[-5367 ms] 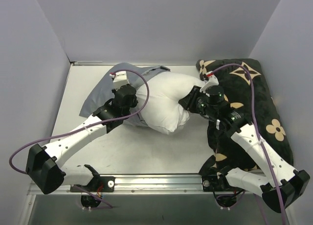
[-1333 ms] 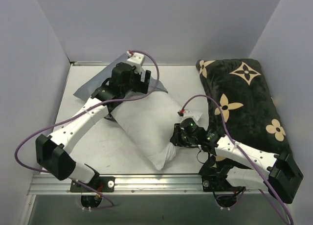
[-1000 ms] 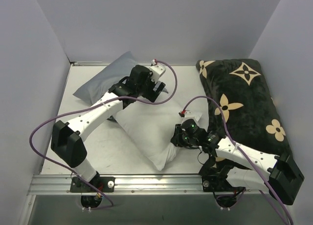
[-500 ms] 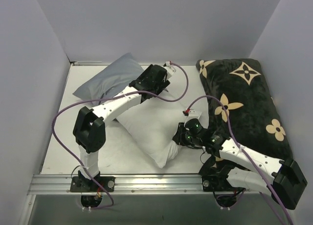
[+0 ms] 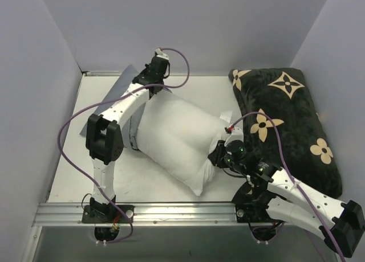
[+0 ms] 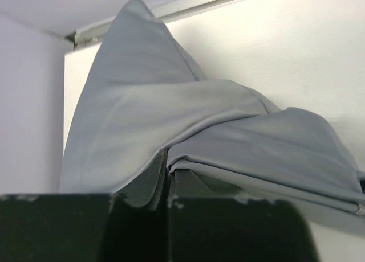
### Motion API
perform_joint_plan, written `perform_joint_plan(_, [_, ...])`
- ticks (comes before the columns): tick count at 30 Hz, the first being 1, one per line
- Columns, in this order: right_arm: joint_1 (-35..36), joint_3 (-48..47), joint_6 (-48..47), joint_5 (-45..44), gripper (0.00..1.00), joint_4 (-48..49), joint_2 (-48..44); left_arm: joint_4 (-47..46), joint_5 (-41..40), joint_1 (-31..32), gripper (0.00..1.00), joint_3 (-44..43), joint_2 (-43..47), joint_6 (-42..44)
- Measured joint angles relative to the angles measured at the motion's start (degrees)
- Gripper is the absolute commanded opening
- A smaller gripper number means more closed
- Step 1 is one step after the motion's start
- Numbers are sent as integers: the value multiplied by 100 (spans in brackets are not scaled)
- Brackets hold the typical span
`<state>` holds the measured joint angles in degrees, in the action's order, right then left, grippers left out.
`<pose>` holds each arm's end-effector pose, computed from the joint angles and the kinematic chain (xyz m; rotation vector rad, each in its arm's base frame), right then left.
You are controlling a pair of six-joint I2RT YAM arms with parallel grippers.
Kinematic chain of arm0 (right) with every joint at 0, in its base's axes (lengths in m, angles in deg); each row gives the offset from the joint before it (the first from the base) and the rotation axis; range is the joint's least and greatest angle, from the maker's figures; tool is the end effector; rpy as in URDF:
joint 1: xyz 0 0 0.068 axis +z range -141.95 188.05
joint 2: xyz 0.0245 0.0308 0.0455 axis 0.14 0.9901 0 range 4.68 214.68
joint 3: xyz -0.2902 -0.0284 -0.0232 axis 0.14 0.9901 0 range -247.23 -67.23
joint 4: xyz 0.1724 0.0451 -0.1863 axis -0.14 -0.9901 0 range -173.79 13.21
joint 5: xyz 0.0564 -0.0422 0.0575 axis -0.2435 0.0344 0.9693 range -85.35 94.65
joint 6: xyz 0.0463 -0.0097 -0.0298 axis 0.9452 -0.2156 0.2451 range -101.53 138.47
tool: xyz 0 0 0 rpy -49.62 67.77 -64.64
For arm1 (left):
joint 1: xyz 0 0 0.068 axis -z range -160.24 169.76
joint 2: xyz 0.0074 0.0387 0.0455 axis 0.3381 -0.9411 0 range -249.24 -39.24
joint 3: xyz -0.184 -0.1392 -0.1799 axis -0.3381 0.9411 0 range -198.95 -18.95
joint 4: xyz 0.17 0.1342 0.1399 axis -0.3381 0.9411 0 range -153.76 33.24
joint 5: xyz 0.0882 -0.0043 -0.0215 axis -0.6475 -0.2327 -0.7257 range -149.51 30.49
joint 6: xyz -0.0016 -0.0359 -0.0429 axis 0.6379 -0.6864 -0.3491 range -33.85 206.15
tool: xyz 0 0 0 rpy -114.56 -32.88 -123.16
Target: Remove the pillowcase from the pillow
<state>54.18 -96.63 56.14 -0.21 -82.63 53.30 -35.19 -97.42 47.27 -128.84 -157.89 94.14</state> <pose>0.1279 0.1285 0.2565 -0.0988 2.1083 0.8298 0.4428 -0.2037 0.3223 0.2977 2.0927 0.5304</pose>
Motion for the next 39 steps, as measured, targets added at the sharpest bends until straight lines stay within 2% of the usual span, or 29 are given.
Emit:
perform_joint_plan(4, [-186,-76,-9,-48,0,-251,-382,175,140,-671,0,17,2,-809])
perform_joint_plan(9, [-925,-409,-188,140,0,-638,-798,468,503,-1386,0,212,2,-1528])
perform_joint_plan(16, [-1825,-962,-470,586,0,-1220,-820,442,844,-1585,0,719,13,-2103])
perform_joint_plan(22, [-2881,-2481,-675,704,0,-2251,-732,339,772,-2109,0,809,35,-2299])
perform_joint_plan(28, [-2922,-3908,-737,1008,0,-2253,-466,330,640,-2581,0,826,37,-2389])
perform_joint_plan(30, [-2796,-4052,-739,1274,18,-2142,-219,291,682,-2570,0,870,46,-2396])
perform_joint_plan(31, [-2627,-4052,-752,1287,38,-2090,-37,264,702,-2542,0,907,57,-2396])
perform_joint_plan(32, [-2415,-4050,-756,1270,49,-2074,188,232,723,-2507,0,942,66,-2391])
perform_joint_plan(34, [-1915,-4092,-929,1064,64,-2072,761,131,758,-2437,0,1034,87,-2380])
perform_joint_plan(35, [-1740,-4168,-1014,1021,75,-2065,1097,79,772,-2402,0,1091,105,-2365])
perform_joint_plan(37, [-1495,-4310,-1174,986,84,-1845,1812,2,776,-2337,0,1193,149,-2323])
perform_joint_plan(39, [-1414,-4487,-1375,920,88,-1650,2483,-72,778,-2286,0,1270,188,-2269])
